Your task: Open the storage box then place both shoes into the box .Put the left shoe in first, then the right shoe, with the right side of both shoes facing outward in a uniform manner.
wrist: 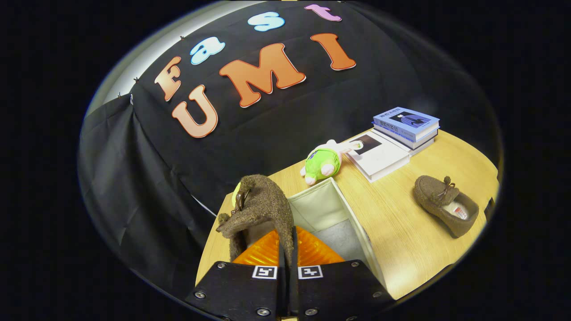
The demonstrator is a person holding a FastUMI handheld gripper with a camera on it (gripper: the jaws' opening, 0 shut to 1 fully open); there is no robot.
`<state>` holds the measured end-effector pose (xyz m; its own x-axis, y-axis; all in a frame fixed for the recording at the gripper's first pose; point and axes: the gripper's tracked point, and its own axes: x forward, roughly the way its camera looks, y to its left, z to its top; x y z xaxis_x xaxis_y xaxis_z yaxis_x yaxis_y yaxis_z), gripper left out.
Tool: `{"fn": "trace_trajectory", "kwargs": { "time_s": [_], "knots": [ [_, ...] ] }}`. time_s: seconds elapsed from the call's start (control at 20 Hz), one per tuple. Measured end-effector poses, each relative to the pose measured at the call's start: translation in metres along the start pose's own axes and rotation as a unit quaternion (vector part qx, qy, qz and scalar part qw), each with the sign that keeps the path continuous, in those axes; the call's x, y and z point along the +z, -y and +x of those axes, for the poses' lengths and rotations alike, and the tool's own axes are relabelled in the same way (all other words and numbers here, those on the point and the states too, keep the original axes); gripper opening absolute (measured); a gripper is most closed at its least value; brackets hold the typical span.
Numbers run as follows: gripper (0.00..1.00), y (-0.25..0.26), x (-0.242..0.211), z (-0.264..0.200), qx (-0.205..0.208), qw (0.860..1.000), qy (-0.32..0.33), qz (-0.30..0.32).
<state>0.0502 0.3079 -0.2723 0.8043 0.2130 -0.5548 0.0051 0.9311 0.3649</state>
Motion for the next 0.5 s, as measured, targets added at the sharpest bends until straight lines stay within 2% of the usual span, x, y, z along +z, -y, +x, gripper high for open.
{"fn": "trace_trajectory", "kwargs": {
  "time_s": [0.15,0.35,0.4,0.5],
  "knots": [
    [0.03,0.000,-0.019,0.010,-0.010,1.000,-0.013,-0.001],
    [0.04,-0.007,-0.042,0.014,-0.012,0.999,-0.037,-0.035],
    [0.06,-0.011,-0.046,0.014,-0.007,0.998,-0.040,-0.042],
    [0.17,-0.017,-0.041,0.010,0.005,0.998,-0.033,-0.049]
  ]
}}
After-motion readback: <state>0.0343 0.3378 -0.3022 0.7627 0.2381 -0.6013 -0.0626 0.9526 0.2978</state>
